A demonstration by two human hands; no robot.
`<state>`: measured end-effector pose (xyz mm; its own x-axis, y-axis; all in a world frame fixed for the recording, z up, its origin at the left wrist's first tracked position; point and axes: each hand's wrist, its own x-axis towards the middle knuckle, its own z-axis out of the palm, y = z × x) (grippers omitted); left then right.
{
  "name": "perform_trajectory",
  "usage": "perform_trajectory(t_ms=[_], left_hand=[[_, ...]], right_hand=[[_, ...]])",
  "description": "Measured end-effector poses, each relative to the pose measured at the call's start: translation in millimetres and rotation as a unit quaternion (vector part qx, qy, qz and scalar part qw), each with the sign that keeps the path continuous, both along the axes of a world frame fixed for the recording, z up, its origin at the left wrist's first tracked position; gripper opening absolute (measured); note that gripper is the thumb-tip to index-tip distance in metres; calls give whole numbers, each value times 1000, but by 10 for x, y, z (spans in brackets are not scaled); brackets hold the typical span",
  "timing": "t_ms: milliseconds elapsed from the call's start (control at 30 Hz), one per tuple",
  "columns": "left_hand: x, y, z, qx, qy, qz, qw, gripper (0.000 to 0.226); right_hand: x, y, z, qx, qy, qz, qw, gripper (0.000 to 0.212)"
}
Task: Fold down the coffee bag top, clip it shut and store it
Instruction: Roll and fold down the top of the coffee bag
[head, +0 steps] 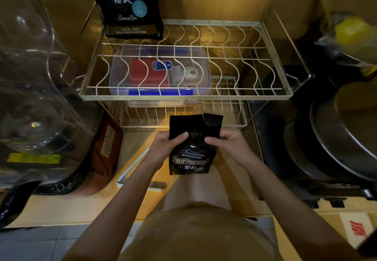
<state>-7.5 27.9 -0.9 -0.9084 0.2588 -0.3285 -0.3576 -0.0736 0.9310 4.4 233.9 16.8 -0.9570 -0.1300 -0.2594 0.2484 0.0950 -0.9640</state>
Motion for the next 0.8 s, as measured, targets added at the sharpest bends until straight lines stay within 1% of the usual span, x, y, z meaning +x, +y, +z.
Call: perform_trajectory(t_ms=[33,167,300,367,433,467,533,600,633,667,733,800], left_hand=[[1,4,-6,3,-2,7,1000,8],[-2,23,-36,-15,-18,46,999,9],[-6,25,-53,-34,-9,57,998,8],[-5,27,-48,-37,-4,61,997,7],[6,21,-29,-30,4,63,998,7],[13,8,-14,-29,9,60,998,7],[30,-22,13,-28,18,32,999,7],[54,-29,49,-23,25,-5,999,10],[59,-21,65,-25,30,-15,999,12],[64,-6,83,-26,34,-17,999,12],[74,27,107,-18,31,-9,999,9],[96,37,118,13,17,-5,1000,14]], right_hand=[[-7,-10,-18,-2,2,1,1000,11],[-29,-49,-69,-17,1,-14,1000,21],[-18,-75,-123,-10,22,-27,999,22],[-28,-88,-159,-3,30,-39,999,17],[-20,-102,-190,6,42,-45,998,6],[-5,-101,-213,10,49,-51,997,6],[46,-87,-230,6,46,-58,997,12],[95,-49,-213,0,30,-41,999,7],[110,-26,-199,-5,20,-24,999,10],[121,4,-186,-15,6,-6,1000,18],[138,74,-177,-23,-30,39,998,40],[167,116,-192,5,-69,91,993,66]])
